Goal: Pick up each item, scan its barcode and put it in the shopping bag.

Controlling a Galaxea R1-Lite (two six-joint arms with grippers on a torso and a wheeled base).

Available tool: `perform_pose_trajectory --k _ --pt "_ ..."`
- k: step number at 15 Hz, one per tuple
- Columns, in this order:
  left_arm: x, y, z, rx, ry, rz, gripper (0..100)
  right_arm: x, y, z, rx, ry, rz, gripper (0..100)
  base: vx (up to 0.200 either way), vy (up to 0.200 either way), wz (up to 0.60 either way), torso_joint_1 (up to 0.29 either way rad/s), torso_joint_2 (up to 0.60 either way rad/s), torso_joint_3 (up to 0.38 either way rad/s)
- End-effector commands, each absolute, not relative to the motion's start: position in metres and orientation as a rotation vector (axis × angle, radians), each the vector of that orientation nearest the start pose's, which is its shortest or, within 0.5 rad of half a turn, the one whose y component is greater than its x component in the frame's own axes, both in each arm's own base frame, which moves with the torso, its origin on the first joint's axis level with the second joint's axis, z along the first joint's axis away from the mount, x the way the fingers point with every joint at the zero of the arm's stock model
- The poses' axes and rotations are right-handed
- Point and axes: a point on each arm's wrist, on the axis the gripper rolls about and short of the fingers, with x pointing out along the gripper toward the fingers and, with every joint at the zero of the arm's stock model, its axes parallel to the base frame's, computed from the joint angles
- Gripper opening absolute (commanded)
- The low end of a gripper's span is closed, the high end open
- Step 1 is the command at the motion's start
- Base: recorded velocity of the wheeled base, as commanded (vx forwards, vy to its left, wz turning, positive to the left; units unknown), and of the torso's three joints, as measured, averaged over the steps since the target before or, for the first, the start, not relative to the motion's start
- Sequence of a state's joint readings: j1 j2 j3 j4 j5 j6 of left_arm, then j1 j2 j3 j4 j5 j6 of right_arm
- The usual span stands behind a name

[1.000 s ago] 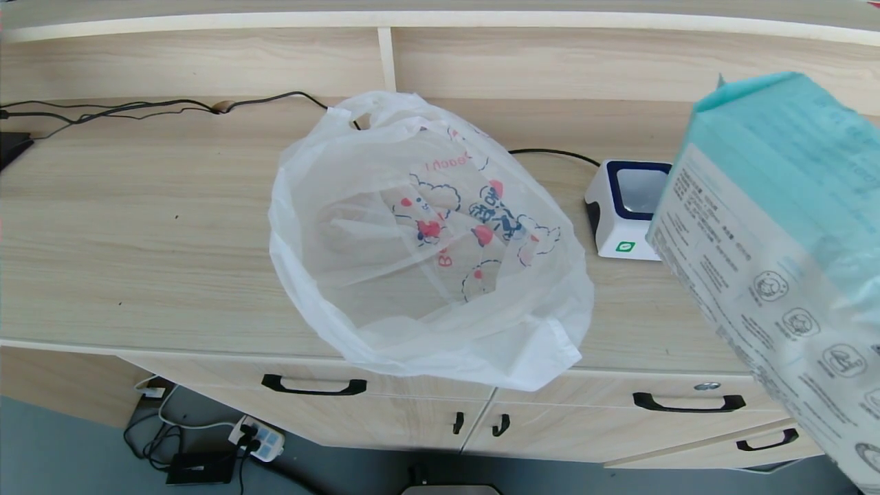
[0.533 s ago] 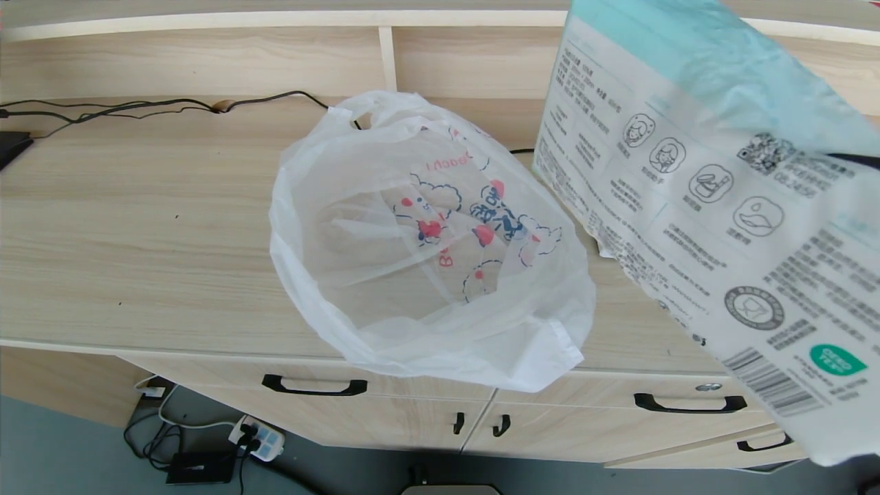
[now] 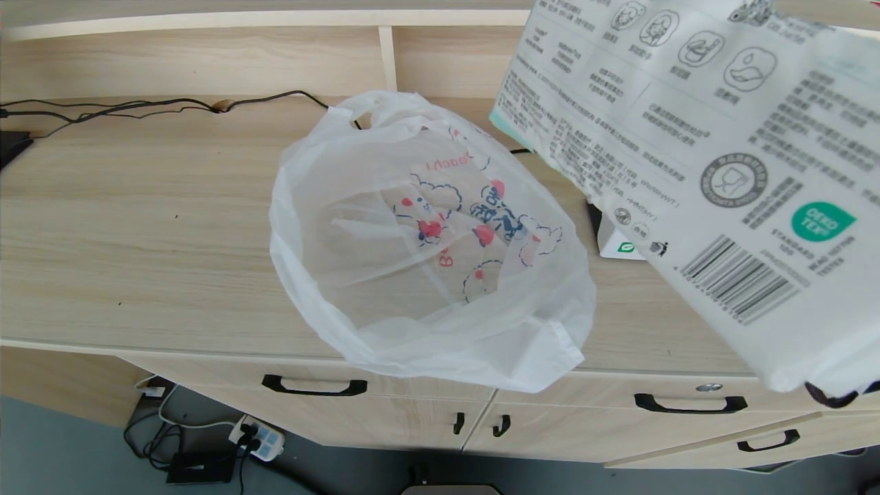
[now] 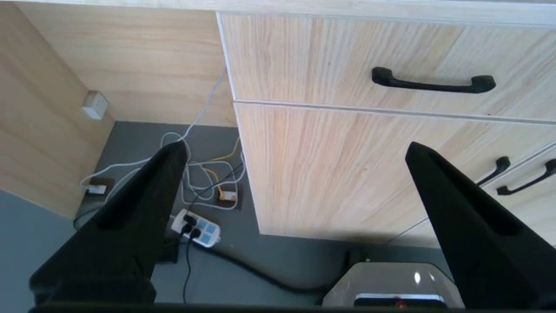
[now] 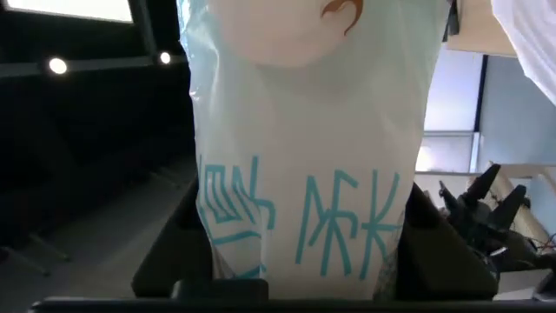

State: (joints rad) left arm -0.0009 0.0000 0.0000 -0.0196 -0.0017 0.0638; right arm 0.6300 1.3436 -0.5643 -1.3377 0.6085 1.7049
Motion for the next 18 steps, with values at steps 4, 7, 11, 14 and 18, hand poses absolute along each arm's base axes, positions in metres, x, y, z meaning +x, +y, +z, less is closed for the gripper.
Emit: perform_pose_trajectory --k 4,7,11,14,18 --pt "-0.023 0.000 0.078 0.064 -0.020 -0.002 100 0.170 0.140 0.251 1.613 0.743 1.377 0 0.000 0.000 0.00 0.000 0.00 0.000" --pt "-0.023 0.000 0.078 0.064 -0.022 -0.004 100 0.173 0.142 0.249 1.615 0.748 1.366 0 0.000 0.000 0.00 0.000 0.00 0.000" --pt "-0.023 0.000 0.078 0.064 -0.022 -0.002 100 0.170 0.139 0.252 1.611 0.737 1.377 0 0.000 0.000 0.00 0.000 0.00 0.000" --pt "-0.023 0.000 0.078 0.064 -0.022 -0.002 100 0.166 0.137 0.255 1.577 0.694 1.399 0 0.000 0.000 0.00 0.000 0.00 0.000" --pt "-0.023 0.000 0.078 0.064 -0.020 -0.002 100 0.159 0.132 0.265 1.355 0.437 1.462 0 0.000 0.000 0.00 0.000 0.00 0.000"
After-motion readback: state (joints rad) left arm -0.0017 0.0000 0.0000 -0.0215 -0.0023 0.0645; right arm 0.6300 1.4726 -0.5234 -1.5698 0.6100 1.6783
